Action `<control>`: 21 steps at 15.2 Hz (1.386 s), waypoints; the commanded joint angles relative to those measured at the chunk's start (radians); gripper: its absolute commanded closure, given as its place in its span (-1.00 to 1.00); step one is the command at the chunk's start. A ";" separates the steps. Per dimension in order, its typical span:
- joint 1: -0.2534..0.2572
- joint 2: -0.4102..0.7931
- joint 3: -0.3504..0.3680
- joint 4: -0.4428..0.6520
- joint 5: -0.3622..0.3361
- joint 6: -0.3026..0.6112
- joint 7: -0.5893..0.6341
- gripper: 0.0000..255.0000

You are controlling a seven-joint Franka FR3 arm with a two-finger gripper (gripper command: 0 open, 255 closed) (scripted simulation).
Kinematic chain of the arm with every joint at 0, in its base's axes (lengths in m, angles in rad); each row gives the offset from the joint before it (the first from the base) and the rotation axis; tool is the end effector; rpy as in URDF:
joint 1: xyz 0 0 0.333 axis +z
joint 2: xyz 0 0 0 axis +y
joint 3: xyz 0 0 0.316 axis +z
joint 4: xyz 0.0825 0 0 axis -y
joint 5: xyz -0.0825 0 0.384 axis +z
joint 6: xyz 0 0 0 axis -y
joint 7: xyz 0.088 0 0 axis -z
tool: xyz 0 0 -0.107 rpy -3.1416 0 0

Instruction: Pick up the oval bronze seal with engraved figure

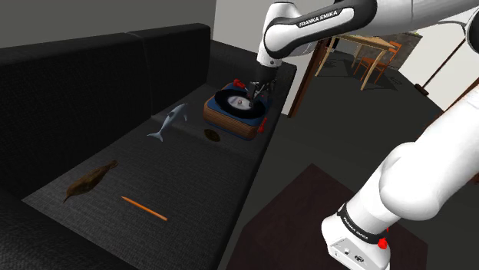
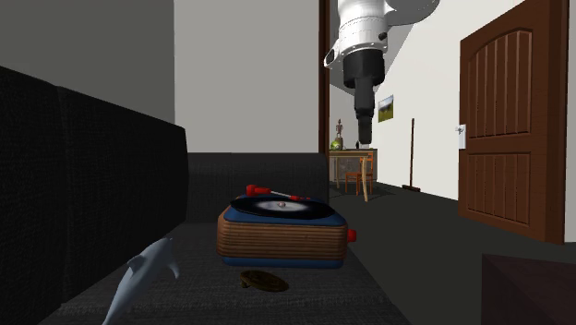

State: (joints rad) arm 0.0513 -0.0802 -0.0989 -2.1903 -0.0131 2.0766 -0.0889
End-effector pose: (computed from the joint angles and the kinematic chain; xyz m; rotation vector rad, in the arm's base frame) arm 0.5125 -0.0256 0.4181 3.1391 0.0758 -0.0534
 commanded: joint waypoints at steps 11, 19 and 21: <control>0.003 0.468 0.028 0.314 0.097 0.124 -0.049 -1.00; -0.006 0.794 0.059 0.644 0.132 0.102 -0.060 -1.00; -0.008 0.884 0.066 0.750 0.137 0.082 -0.058 -1.00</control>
State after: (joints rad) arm 0.0412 0.7563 -0.0373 -1.4938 0.1213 2.1667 -0.1516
